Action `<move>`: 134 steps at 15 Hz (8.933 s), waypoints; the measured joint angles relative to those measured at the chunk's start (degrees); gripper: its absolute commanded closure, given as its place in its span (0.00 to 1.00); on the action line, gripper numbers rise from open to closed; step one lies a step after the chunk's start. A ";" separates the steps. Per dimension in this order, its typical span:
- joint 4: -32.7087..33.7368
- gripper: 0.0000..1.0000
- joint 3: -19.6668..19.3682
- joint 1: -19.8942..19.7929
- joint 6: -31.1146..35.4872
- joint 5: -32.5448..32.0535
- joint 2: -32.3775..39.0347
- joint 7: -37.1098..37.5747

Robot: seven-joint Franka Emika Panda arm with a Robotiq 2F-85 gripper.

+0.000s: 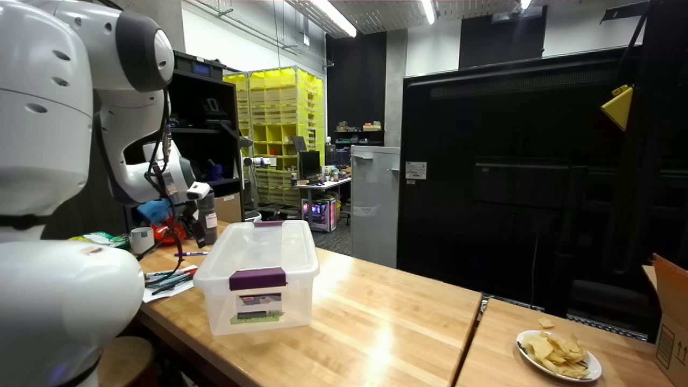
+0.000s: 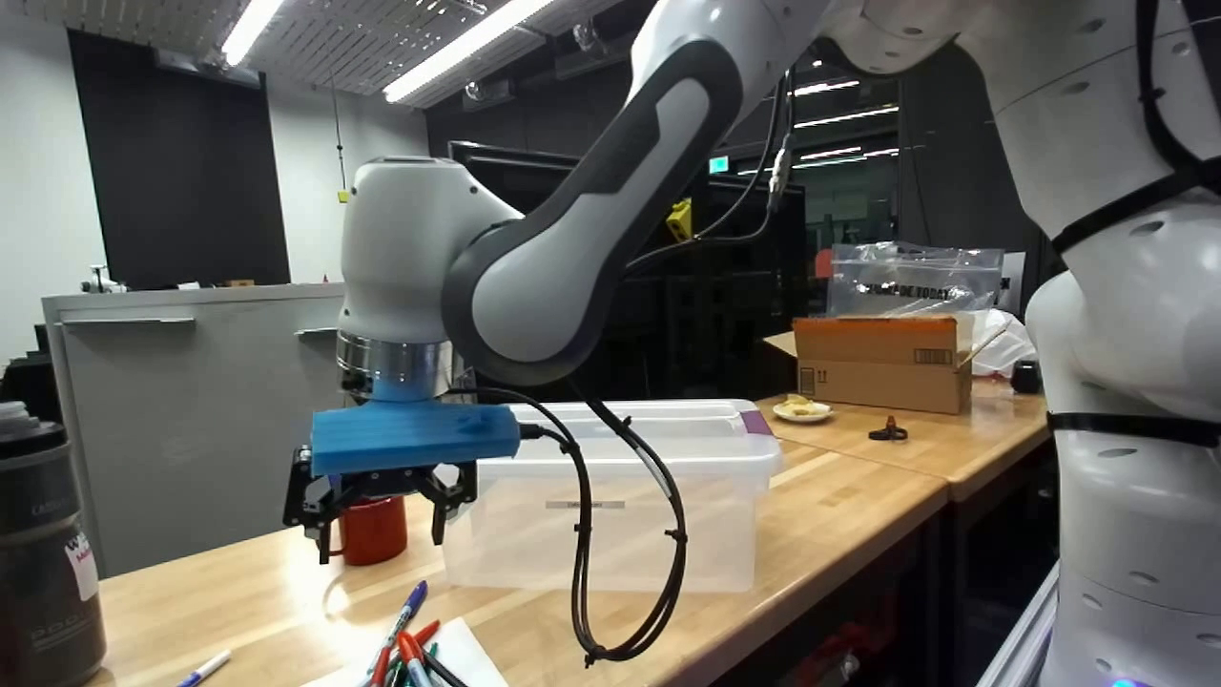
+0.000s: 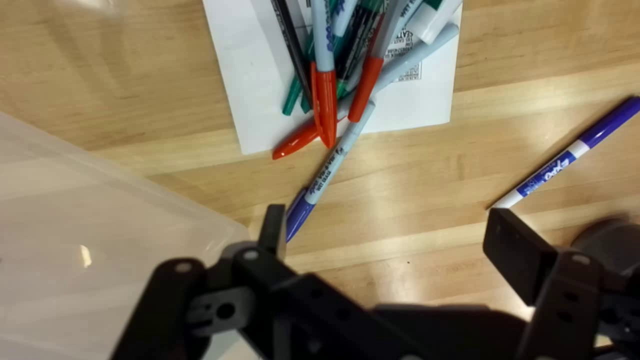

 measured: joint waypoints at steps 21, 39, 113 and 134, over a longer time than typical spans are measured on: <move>-3.45 0.00 0.22 1.07 3.31 13.74 2.31 -4.56; -1.69 0.00 0.05 0.28 3.00 19.45 5.48 -10.00; 12.60 0.96 -4.43 3.10 -3.80 19.19 16.43 -19.14; 5.71 0.96 -6.39 11.74 -2.35 0.52 -3.30 -7.21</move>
